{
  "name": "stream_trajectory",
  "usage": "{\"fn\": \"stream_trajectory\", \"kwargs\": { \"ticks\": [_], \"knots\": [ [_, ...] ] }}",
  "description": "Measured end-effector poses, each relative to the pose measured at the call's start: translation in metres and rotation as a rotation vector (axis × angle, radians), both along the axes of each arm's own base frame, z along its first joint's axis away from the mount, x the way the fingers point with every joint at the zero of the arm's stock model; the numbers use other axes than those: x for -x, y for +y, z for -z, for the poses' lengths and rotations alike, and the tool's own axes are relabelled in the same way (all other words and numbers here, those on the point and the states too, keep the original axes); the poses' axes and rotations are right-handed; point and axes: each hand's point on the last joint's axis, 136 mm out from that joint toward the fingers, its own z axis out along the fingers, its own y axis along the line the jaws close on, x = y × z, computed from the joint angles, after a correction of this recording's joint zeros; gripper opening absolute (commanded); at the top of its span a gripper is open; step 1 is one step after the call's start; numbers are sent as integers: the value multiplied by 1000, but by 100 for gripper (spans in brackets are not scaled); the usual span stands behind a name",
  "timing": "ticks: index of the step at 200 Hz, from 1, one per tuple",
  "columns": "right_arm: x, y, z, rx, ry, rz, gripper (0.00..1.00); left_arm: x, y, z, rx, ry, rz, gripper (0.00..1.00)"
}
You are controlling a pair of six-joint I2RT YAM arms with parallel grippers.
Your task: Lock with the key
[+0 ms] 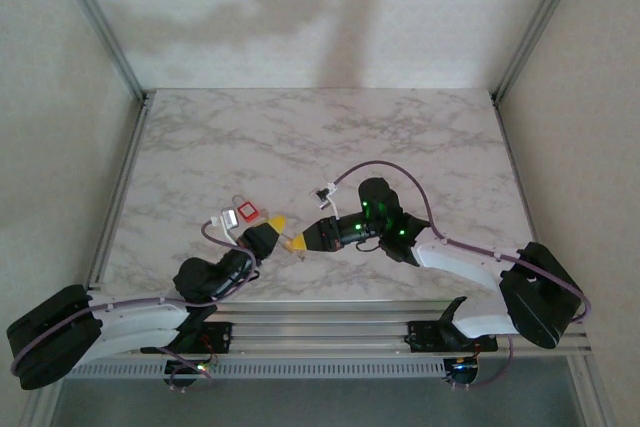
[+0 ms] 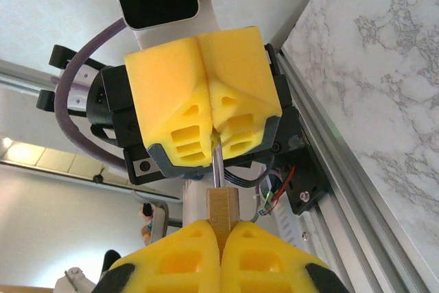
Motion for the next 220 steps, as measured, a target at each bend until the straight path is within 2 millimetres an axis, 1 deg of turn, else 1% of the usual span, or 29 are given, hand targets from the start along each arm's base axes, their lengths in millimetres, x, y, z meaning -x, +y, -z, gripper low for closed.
{"fn": "stream_trajectory", "kwargs": {
  "ticks": [71, 119, 157, 220],
  "knots": [
    [-8, 5, 3, 2, -18, 1, 0, -6, 7, 0, 14, 13, -56, 0],
    [-8, 5, 3, -11, -76, -5, 0, -5, 7, -2, 22, 12, -52, 0],
    [-8, 4, -1, -26, -114, -4, 0, -1, 6, -5, 31, 10, -41, 0],
    [-6, 4, -3, -23, -83, -10, 0, 0, 5, -5, 32, 9, -45, 0]
  ]
}}
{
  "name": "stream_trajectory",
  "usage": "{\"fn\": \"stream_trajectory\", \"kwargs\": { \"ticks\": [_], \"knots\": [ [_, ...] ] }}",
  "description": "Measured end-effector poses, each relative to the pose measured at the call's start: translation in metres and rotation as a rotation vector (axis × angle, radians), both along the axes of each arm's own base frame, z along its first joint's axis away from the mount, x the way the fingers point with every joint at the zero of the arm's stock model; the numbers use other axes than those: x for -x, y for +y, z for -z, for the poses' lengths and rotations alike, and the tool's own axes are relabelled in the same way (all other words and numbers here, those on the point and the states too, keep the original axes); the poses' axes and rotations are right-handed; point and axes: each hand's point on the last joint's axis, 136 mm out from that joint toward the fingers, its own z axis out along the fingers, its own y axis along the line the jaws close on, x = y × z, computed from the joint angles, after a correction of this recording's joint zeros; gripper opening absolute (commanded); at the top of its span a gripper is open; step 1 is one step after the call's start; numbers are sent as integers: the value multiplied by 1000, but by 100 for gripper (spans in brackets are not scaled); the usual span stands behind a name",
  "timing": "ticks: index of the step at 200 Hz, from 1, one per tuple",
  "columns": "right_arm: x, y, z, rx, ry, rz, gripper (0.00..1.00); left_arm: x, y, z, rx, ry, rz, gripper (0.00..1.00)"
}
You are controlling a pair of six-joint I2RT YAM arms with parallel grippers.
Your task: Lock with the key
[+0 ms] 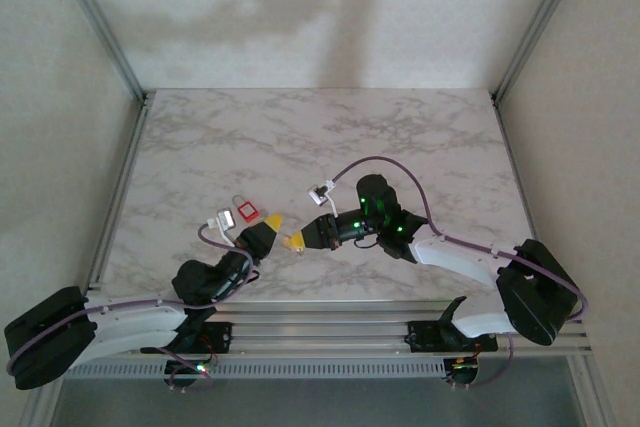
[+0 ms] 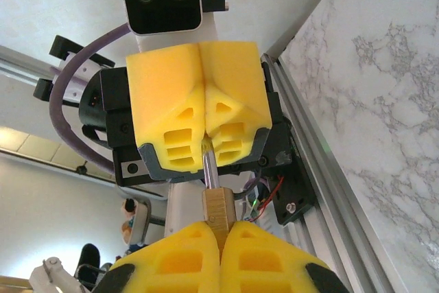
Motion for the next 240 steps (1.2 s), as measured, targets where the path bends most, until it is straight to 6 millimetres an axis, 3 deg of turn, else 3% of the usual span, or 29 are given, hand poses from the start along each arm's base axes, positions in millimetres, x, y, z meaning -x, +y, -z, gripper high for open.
{"fn": "stream_trajectory", "kwargs": {
  "ticks": [177, 205, 214, 240],
  "knots": [
    [1, 0, -2, 4, 48, -3, 0, 1, 0, -3, 28, 4, -21, 0],
    [1, 0, -2, 0, 32, -3, 0, 5, -2, -3, 24, 3, 0, 19],
    [-1, 3, -6, -7, 19, 9, 0, 13, -11, 1, 5, 11, 55, 21],
    [-2, 3, -6, -2, 19, 17, 0, 17, -10, -2, -1, 2, 65, 27]
  ]
}}
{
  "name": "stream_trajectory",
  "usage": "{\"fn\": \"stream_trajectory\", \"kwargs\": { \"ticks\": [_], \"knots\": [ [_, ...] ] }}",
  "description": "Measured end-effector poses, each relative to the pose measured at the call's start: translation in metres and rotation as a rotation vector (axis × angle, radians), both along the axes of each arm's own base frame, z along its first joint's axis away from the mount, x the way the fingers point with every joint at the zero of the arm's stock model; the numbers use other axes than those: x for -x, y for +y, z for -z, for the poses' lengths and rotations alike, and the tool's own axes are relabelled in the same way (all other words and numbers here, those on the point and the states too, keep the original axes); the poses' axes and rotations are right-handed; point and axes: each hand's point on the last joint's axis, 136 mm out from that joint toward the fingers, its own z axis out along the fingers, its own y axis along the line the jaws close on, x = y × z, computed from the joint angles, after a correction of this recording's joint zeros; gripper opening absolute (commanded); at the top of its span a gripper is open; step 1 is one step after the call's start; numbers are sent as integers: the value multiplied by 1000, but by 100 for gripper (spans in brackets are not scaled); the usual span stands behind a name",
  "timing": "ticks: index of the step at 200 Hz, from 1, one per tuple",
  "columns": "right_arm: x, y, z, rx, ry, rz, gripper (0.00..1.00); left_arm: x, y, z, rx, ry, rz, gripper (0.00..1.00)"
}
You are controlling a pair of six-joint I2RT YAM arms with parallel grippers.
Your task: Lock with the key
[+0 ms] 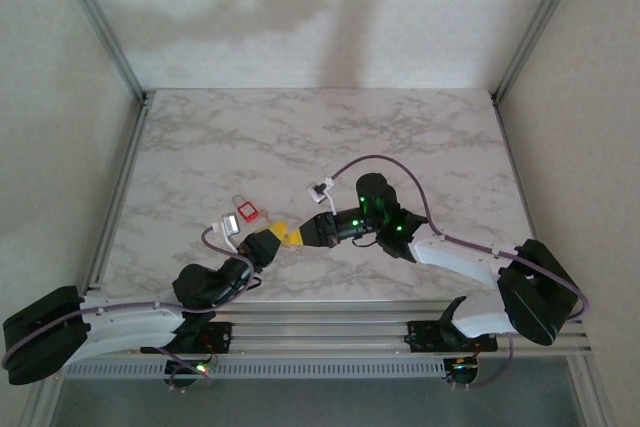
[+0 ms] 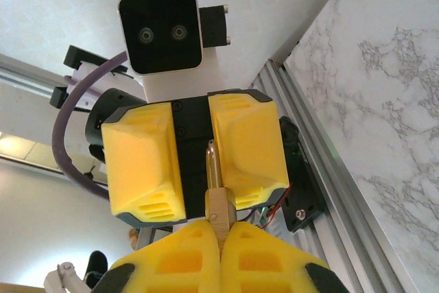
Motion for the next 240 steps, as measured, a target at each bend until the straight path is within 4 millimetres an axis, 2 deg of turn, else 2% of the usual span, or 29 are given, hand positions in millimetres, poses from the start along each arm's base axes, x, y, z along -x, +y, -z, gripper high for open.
{"fn": "stream_trajectory", "kwargs": {
  "ticks": [21, 32, 70, 97, 109, 123, 159, 176, 240],
  "knots": [
    [1, 0, 0, 2, -1, 0, 0, 2, 1, 1, -12, 0, 5, 28],
    [1, 1, 1, 3, -1, 1, 0, 3, 2, 0, -20, -4, 6, 35],
    [-3, 0, -3, 0, -15, 34, 0, 9, 5, 1, -51, -15, 16, 44],
    [-19, -1, -13, -23, -57, 126, 0, 16, 1, 8, -91, -6, 63, 49],
    [-28, -3, -16, -30, -72, 170, 0, 17, 1, 12, -103, 4, 76, 55],
    [-35, -5, -19, -37, -84, 207, 0, 13, 4, 14, -107, 16, 67, 56],
    [-38, -6, -19, -36, -91, 231, 0, 4, 16, 12, -85, 33, 22, 59],
    [-39, -7, -18, -34, -92, 236, 0, 1, 19, 13, -83, 43, 11, 65],
    [-35, -7, -12, -24, -88, 228, 0, -17, 28, 28, -109, 111, -51, 66]
  ]
}}
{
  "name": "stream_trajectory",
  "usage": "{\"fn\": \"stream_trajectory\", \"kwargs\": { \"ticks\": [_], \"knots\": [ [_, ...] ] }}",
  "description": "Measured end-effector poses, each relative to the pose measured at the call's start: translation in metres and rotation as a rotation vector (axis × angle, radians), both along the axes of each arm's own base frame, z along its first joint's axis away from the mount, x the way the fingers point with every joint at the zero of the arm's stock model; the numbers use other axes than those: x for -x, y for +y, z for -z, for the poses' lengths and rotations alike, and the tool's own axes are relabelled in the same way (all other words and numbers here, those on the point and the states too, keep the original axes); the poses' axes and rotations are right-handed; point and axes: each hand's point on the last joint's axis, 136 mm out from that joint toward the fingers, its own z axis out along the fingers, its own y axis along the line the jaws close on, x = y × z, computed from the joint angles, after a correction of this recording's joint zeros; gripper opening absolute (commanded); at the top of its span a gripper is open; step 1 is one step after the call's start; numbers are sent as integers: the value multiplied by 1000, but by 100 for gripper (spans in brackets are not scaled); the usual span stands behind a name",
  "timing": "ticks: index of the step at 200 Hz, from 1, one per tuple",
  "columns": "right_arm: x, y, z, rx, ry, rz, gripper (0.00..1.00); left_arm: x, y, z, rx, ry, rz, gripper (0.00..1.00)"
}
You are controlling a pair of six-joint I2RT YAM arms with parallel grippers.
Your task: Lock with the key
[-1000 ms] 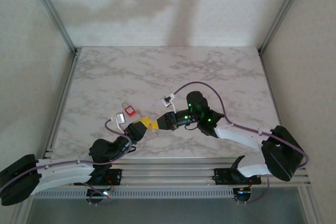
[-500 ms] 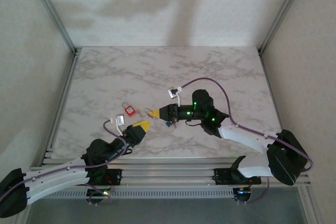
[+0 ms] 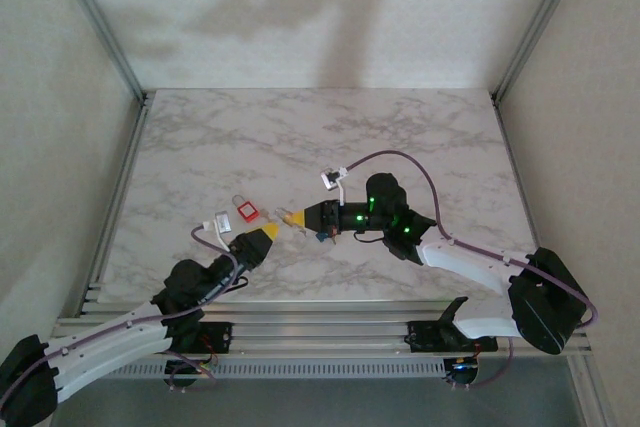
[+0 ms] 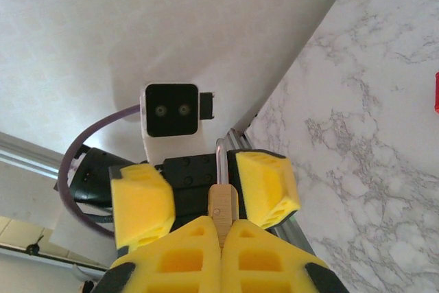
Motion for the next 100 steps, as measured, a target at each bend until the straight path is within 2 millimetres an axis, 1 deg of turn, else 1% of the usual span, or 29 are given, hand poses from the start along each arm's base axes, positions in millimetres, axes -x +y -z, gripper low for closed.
{"fn": "stream_trajectory", "kwargs": {
  "ticks": [49, 100],
  "knots": [
    [10, 4, 4, 15, -9, -28, 0, -5, -1, -6, 33, 8, 2, 61],
    [11, 5, 9, 30, 3, -34, 0, -4, -4, -12, 65, 7, 27, 42]
  ]
}}
